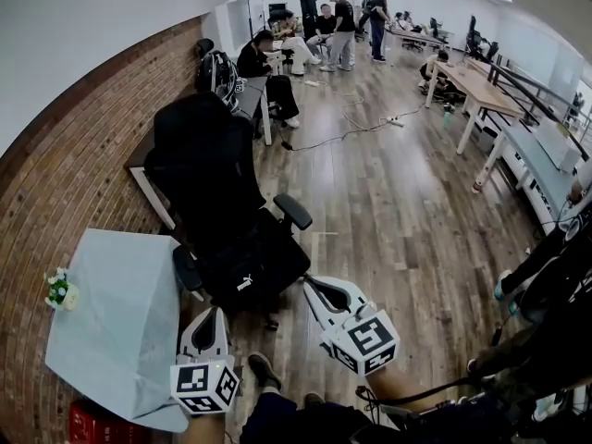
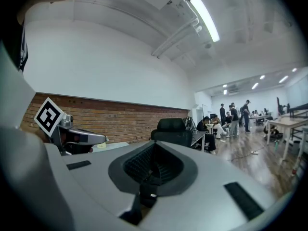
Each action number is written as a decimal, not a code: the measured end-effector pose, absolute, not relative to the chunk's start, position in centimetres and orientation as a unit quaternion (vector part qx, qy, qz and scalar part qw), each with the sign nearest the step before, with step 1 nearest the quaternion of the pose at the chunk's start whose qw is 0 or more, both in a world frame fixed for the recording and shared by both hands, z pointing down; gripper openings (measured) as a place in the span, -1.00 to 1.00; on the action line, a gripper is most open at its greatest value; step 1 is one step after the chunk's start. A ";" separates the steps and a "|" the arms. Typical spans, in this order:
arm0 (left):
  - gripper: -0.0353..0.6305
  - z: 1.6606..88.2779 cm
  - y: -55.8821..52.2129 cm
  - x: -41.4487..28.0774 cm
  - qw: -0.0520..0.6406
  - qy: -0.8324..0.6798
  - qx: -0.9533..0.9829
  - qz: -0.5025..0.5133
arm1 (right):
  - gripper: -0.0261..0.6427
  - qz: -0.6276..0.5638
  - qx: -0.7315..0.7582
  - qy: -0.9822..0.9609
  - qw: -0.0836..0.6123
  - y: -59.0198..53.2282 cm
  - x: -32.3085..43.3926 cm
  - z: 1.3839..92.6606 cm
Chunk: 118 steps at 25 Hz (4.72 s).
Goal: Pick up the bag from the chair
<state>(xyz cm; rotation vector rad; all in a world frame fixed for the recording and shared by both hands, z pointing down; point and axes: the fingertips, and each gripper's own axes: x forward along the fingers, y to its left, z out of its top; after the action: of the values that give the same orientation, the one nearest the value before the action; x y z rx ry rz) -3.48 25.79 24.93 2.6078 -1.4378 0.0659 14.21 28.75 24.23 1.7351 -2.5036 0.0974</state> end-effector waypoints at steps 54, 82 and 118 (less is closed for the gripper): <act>-0.86 34.6 -11.1 -7.7 0.183 -0.572 0.796 0.074 | -0.87 0.107 0.492 -0.856 0.121 -15.9 12.6 33.5; -0.27 64.8 -8.9 -9.8 0.374 -0.721 0.531 0.241 | -0.28 0.279 0.318 -0.852 0.307 -22.3 12.0 66.4; 0.03 78.7 -9.6 -11.5 0.365 -0.724 0.509 0.289 | -0.37 0.408 0.339 -0.755 0.386 -21.8 10.9 88.1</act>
<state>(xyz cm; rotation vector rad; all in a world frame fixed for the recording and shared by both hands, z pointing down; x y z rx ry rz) -11.49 -9.59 78.69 1.3087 -1.8633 0.7429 10.86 -21.77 88.11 0.8633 -1.9210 1.0382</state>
